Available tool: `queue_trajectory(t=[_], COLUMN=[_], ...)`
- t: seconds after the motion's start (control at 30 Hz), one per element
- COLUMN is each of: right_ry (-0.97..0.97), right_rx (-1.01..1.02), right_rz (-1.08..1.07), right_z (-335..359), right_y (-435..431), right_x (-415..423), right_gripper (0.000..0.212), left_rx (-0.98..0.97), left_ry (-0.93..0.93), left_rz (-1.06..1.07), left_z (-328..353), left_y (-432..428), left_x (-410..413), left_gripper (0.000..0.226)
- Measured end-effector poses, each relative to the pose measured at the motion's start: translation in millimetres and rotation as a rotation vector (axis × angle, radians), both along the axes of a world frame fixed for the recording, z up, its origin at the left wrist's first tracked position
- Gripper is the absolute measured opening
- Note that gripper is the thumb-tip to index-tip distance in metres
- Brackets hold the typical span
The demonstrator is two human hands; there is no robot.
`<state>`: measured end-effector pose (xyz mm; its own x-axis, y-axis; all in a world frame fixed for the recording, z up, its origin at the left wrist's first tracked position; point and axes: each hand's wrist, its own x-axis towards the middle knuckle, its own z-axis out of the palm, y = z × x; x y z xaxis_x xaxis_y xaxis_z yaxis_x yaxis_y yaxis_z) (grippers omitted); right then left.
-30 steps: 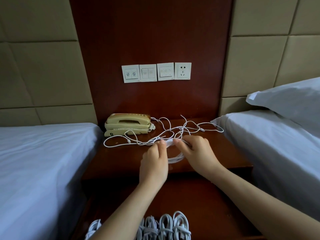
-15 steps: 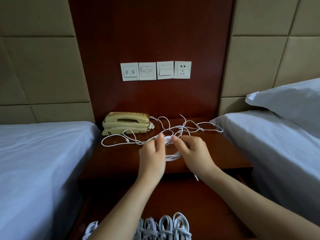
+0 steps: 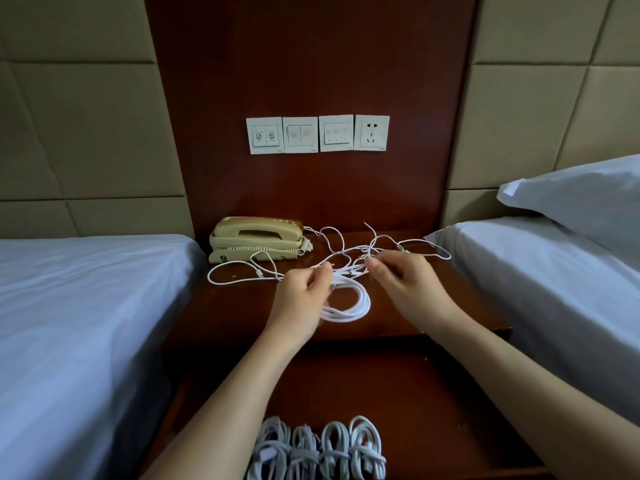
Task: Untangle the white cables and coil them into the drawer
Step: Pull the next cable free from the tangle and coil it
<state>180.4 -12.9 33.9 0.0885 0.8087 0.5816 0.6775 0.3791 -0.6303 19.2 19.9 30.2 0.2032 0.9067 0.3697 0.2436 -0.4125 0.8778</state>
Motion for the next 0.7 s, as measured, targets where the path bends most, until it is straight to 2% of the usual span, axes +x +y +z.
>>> queue_trajectory(t=[0.1,0.27,0.43,0.57,0.7], right_ry=[-0.005,-0.228,-0.534,-0.7,-0.765], right_rx=[-0.021,-0.117,-0.123,0.047,0.212], right_rz=[-0.013,0.096,0.137,0.146,0.11], right_z=[-4,-8,-11,-11,-11], right_y=[5,2,-10,-15,-16], right_x=[4,-11,-40,-53,-54], right_gripper=[0.032,0.026,0.025,0.023,0.026], left_rx=[-0.078,-0.051,0.189,0.247,0.321], left_ry=[-0.155,-0.301,-0.082,0.021,0.166], left_rz=[-0.074,0.104,0.343,0.389,0.383], left_z=[4,3,3,6,3], left_y=[-7,1,11,13,10], left_x=[7,4,-6,-10,-12], left_gripper=[0.042,0.046,0.051,0.055,0.05])
